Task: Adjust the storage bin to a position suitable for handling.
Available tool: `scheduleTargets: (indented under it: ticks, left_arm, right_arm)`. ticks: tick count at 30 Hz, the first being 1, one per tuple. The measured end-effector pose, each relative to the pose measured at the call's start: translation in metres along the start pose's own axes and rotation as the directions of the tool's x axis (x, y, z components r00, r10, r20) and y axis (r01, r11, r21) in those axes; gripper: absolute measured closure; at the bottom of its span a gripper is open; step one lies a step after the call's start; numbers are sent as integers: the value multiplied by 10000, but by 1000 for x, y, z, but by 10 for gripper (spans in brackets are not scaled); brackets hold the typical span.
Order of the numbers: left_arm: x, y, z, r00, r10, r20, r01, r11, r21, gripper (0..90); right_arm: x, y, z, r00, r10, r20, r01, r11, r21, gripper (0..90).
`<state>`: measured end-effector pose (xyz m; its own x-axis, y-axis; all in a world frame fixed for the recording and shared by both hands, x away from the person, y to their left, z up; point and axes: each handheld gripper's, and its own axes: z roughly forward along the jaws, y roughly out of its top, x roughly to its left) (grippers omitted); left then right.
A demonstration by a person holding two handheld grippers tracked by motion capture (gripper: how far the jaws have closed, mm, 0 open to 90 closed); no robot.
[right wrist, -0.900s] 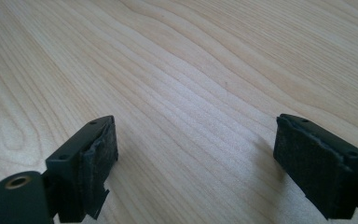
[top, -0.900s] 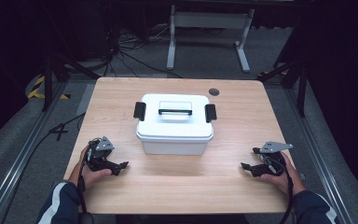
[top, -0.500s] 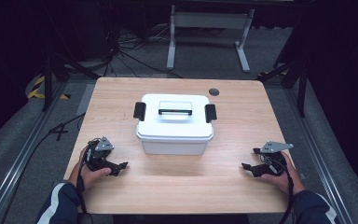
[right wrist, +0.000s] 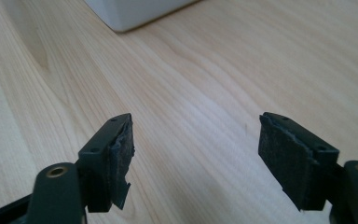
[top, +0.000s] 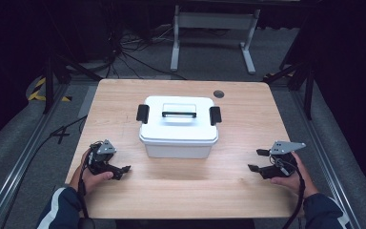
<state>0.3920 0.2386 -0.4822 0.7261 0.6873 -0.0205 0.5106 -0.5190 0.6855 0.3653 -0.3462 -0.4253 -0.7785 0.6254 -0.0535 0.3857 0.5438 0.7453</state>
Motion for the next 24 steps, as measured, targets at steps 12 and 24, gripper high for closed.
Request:
scheduleTargets:
  ticks: [12, 24]
  left_arm:
    - [0, 0, 0, 10000, 12, -21, -12, 10000, -18, 4]
    - [0, 0, 0, 10000, -5, -37, 5, 10000, -19, 4]
  right_arm:
    - [6, 58, -16, 9948, -1009, 121, 1012, 9946, -243, 318]
    - [15, 115, -21, 9782, -2070, 185, 2078, 9759, -671, 395]
